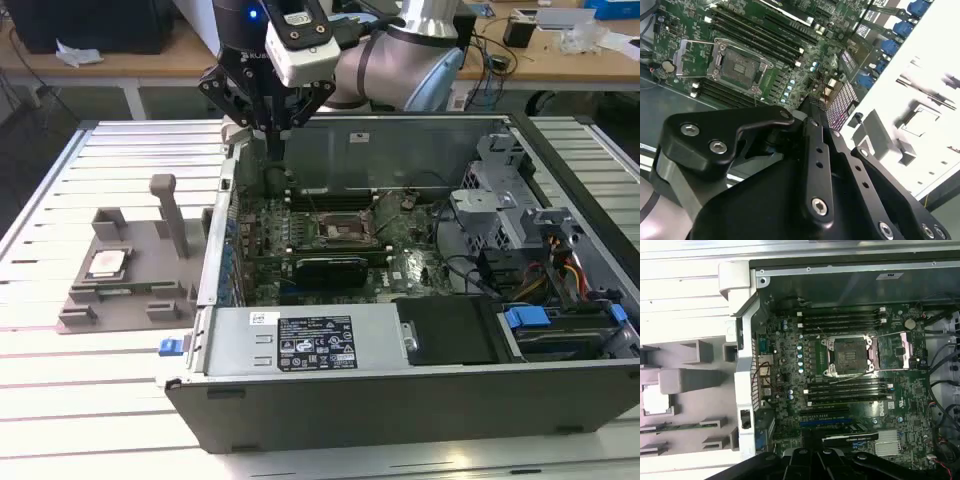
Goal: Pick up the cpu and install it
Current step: 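Reach for the cpu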
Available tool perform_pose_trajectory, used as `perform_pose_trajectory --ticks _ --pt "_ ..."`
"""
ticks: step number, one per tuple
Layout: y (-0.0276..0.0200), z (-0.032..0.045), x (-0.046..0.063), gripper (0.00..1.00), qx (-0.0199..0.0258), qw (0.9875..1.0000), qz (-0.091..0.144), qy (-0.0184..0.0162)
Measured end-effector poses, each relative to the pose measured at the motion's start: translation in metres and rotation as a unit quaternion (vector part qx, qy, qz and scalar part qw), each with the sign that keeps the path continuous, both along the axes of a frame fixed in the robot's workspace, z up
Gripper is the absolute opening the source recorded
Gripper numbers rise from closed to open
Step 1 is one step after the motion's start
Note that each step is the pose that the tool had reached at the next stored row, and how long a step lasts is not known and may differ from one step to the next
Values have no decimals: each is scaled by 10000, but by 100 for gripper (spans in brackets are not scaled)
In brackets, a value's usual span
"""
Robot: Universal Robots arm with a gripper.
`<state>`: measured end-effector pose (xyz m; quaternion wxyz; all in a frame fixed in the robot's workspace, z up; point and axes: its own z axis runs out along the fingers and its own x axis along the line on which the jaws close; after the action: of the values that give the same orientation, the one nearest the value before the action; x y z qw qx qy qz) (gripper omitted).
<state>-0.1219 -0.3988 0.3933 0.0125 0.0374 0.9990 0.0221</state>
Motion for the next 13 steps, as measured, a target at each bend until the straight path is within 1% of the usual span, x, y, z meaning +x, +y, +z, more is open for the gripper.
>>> perform_pose_trajectory --ticks 1,4,7,11,13 --pt "0 0 -7 11 0 10000 -1 0" --pt "0 1 -127 11 -1 10000 0 0" --pt "0 0 -199 11 0 10000 0 0" --pt "0 1 -343 11 -1 10000 0 0" --pt "0 0 -381 11 0 10000 0 0"
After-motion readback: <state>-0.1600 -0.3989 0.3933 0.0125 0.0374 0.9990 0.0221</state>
